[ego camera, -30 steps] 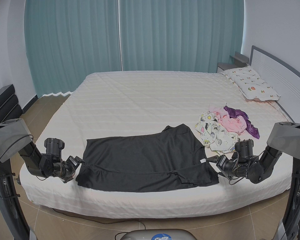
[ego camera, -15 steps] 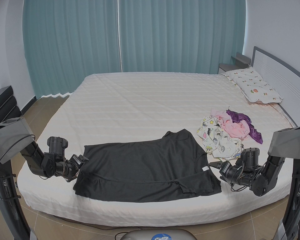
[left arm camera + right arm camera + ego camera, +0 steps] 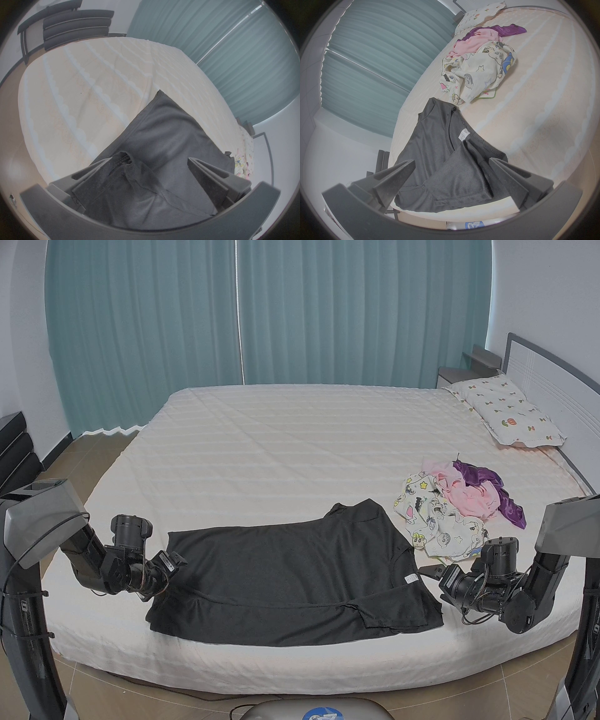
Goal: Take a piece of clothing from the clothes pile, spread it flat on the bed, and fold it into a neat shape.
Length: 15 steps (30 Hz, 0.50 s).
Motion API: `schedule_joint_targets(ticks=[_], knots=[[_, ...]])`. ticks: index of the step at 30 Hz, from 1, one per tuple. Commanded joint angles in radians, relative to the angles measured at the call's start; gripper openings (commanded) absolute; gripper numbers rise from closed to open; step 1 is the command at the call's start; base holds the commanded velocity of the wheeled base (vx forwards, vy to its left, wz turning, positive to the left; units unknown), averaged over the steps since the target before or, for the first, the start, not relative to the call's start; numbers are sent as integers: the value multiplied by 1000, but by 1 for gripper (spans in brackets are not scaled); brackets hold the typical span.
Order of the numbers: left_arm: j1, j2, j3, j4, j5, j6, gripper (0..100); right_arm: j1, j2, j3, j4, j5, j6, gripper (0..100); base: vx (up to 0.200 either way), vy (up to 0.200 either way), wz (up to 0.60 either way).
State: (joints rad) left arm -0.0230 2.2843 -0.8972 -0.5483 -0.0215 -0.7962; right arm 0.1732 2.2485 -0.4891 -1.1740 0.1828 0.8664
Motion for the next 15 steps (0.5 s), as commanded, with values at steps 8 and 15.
schedule_joint_targets(ticks=[8, 15], knots=[[-12, 67, -35, 4, 69, 23, 0, 0, 3, 0, -1, 0, -1, 100, 0, 0, 0], [11, 67, -25, 5, 133, 23, 0, -1, 3, -11, 1, -2, -20, 100, 0, 0, 0]])
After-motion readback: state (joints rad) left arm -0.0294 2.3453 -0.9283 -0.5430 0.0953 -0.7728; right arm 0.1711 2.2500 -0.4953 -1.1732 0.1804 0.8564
